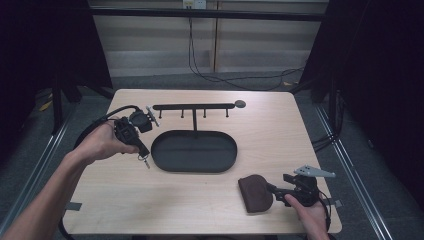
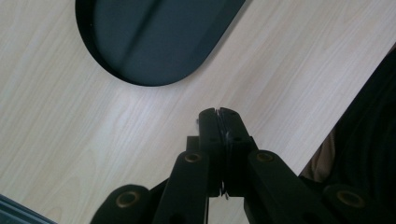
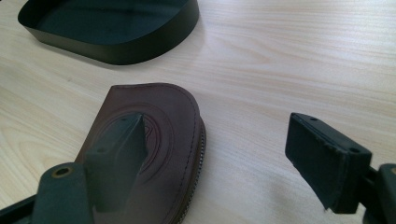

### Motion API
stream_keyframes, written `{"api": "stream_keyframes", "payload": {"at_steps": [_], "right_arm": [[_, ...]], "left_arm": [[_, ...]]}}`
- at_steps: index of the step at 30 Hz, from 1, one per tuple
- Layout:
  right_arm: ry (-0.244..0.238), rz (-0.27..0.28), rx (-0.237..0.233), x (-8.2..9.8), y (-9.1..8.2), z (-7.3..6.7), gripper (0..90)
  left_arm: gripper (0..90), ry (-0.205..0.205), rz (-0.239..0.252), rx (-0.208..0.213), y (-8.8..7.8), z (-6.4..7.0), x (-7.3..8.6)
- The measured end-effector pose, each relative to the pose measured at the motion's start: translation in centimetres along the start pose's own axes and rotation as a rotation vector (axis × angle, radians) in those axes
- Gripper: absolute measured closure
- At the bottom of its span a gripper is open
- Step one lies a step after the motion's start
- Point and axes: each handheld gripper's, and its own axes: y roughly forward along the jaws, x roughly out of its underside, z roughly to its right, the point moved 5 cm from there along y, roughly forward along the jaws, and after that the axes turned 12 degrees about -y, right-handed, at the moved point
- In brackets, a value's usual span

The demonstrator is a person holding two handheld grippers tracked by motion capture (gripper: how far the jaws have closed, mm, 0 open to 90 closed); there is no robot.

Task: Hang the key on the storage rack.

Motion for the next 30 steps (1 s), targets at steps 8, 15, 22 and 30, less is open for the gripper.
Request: {"api": "stream_keyframes", "payload": {"at_steps": [8,15,22,30], "right_arm": [[0.0,0.001,-0.002,0.0,0.0,0.0,20.1],[0.003,0.0,-0.006,0.0,0.1,0.0,20.2],[0.0,0.0,-0.006,0.0,0.0,0.0,20.2],[0.002,0.001,-0.01,0.0,0.0,0.0,20.2]], "left_arm": [[89.2,0.003,-0.001,-0.006,-1.1,-0.3,-1.3],[89.3,0.0,-0.006,-0.011,-1.5,-0.6,-2.6],[89.3,0.013,-0.008,-0.039,-2.4,-0.4,-3.7],[89.3,0.004,-0.023,-0.05,-2.3,-1.1,-5.2]]}}
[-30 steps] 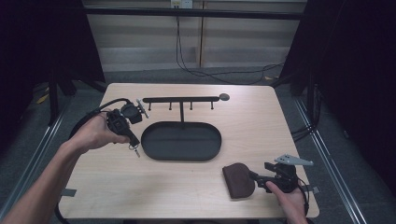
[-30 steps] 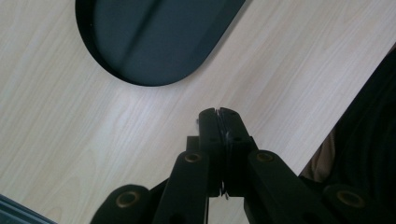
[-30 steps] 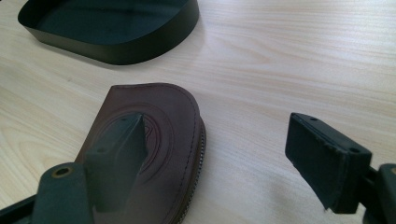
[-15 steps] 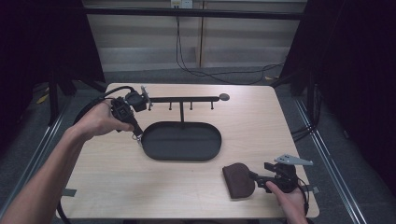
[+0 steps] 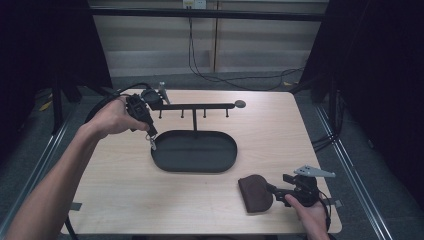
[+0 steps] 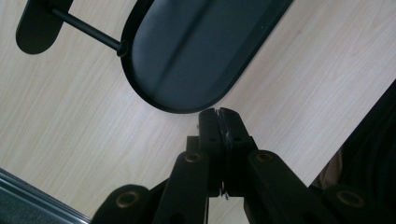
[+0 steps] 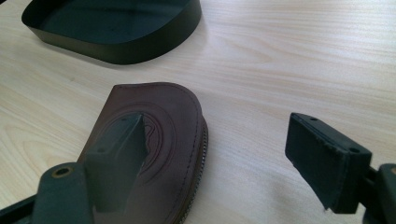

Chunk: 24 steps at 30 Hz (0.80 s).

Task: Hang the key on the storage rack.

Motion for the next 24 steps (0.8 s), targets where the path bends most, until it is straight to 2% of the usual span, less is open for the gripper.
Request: {"api": "stream_keyframes", "payload": {"at_steps": [5,15,16,19,21,24], "right_arm": [[0.002,-0.001,-0.003,0.0,0.0,0.0,20.2],[0.005,-0.003,-0.007,0.1,0.0,0.0,20.2],[0.006,-0.004,-0.008,0.1,0.0,0.0,20.2],[0.005,-0.004,-0.009,0.1,0.0,0.0,20.2],[0.006,-0.004,-0.011,0.1,0.0,0.0,20.2],[0.005,-0.005,-0.011,0.1,0.0,0.0,20.2]], "left_arm": [[89.3,-0.031,0.002,-0.006,-0.1,-0.6,-1.0],[89.2,-0.045,0.012,-0.002,-0.4,-1.9,-2.8],[89.3,-0.058,0.022,0.003,-0.4,-2.0,-3.0],[89.3,-0.056,0.025,0.005,-0.4,-2.4,-3.3],[89.3,-0.073,0.051,0.0,-0.4,-2.6,-3.6],[89.2,-0.07,0.049,0.002,-0.5,-2.9,-3.7]]}}
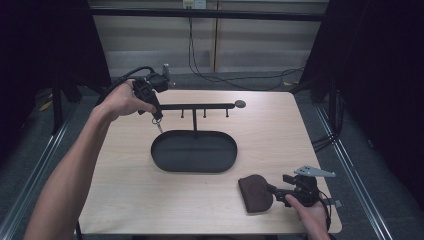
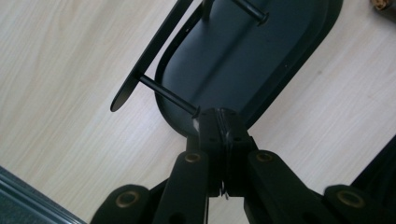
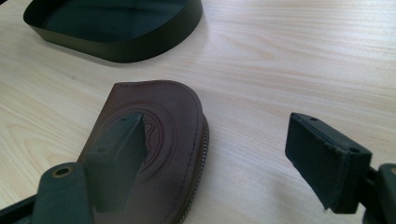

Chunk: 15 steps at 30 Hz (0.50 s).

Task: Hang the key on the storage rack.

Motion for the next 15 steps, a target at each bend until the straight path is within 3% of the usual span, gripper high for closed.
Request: {"api": "stream_keyframes", "payload": {"at_steps": [5,15], "right_arm": [[0.002,-0.002,0.0,0.0,0.04,-0.01,20.2],[0.0,-0.003,-0.002,0.03,0.03,0.04,20.3]], "left_arm": [[89.2,-0.008,-0.018,-0.008,0.44,-0.51,-0.16],[89.0,-0.021,-0.008,0.005,0.62,-0.78,-0.8]]}}
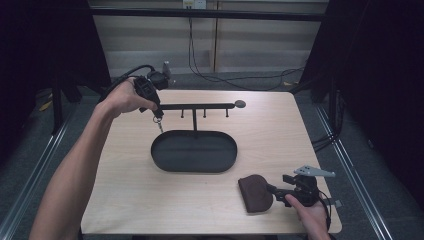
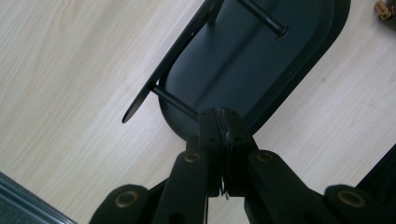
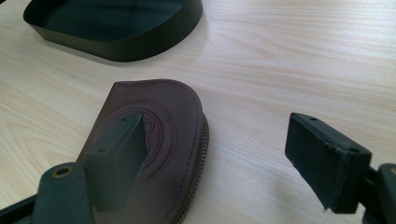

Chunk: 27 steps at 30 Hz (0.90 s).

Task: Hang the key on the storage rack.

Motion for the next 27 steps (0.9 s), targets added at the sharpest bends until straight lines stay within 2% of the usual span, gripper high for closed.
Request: {"api": "stream_keyframes", "payload": {"at_steps": [7,10,16,22,27], "right_arm": [[-0.001,-0.001,-0.002,0.0,0.0,0.01,20.3],[-0.002,-0.004,-0.002,0.0,0.04,-0.04,20.2],[-0.011,-0.003,-0.003,-0.02,0.1,-0.12,20.1],[-0.011,-0.003,-0.003,-0.06,0.07,-0.07,20.1],[-0.007,-0.004,-0.005,-0.16,0.18,-0.19,20.1]], "left_arm": [[88.8,-0.011,0.007,-0.009,0.2,-0.41,-0.05],[88.4,-0.018,0.011,-0.035,0.27,-0.64,0.04],[86.1,-0.019,0.025,-0.041,0.23,-0.49,0.09],[82.3,-0.006,0.051,-0.024,-0.12,-0.02,0.23],[77.7,-0.013,0.066,-0.021,-0.09,0.0,0.5]]}}
